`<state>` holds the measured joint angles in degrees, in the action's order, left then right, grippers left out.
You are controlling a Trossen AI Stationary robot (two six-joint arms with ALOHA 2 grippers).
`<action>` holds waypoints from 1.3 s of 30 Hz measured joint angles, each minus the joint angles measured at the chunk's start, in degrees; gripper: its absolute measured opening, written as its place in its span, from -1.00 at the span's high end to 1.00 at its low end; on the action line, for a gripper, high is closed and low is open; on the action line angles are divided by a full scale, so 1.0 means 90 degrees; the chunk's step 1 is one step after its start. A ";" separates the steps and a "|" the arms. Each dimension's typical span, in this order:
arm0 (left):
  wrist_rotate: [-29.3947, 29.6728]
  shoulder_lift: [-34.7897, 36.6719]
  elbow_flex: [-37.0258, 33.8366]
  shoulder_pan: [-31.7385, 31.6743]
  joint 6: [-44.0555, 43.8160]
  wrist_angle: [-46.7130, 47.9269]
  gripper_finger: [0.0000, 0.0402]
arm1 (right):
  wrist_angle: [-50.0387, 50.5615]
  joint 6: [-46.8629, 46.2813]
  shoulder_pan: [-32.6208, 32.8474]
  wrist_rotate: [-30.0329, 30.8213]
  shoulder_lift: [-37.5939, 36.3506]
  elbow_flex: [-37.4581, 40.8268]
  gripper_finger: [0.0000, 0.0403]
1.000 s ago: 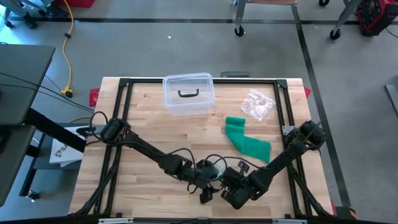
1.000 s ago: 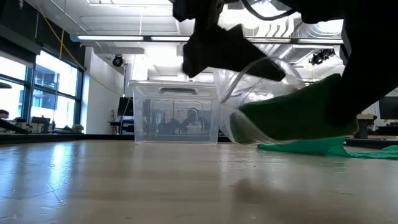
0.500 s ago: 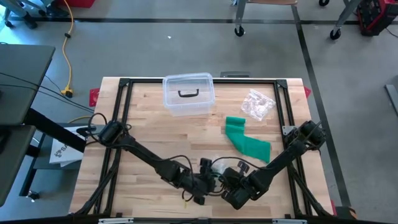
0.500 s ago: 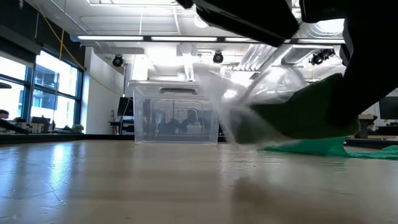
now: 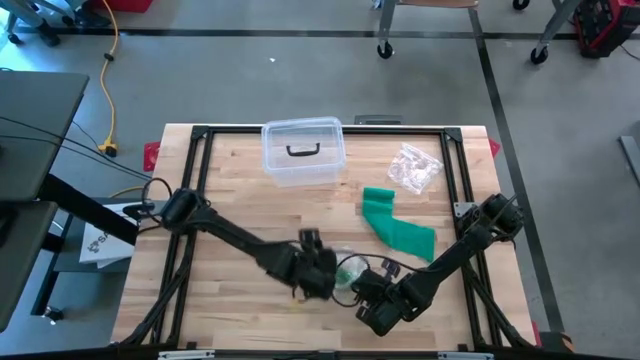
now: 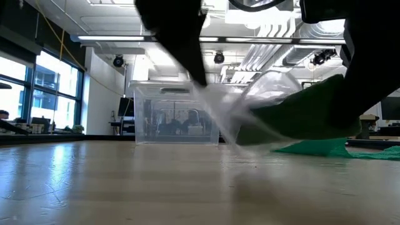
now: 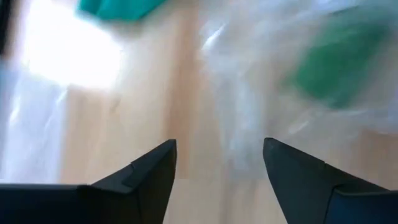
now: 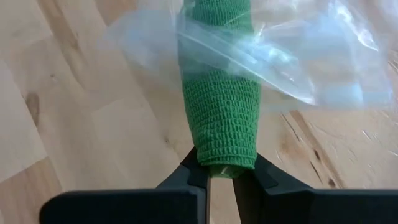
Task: Roll bandage
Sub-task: Put the green bandage into the zip bag
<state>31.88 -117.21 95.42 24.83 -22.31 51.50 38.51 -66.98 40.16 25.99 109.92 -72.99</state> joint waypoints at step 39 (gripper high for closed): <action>-0.0247 -0.0048 -0.0542 0.1175 0.0673 -0.1841 0.10 | -0.0440 0.0330 -0.0425 -0.1043 -0.0001 0.0000 0.86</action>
<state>29.65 -117.64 90.54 35.41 -16.25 34.93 34.56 -64.02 36.34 16.61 109.91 -72.99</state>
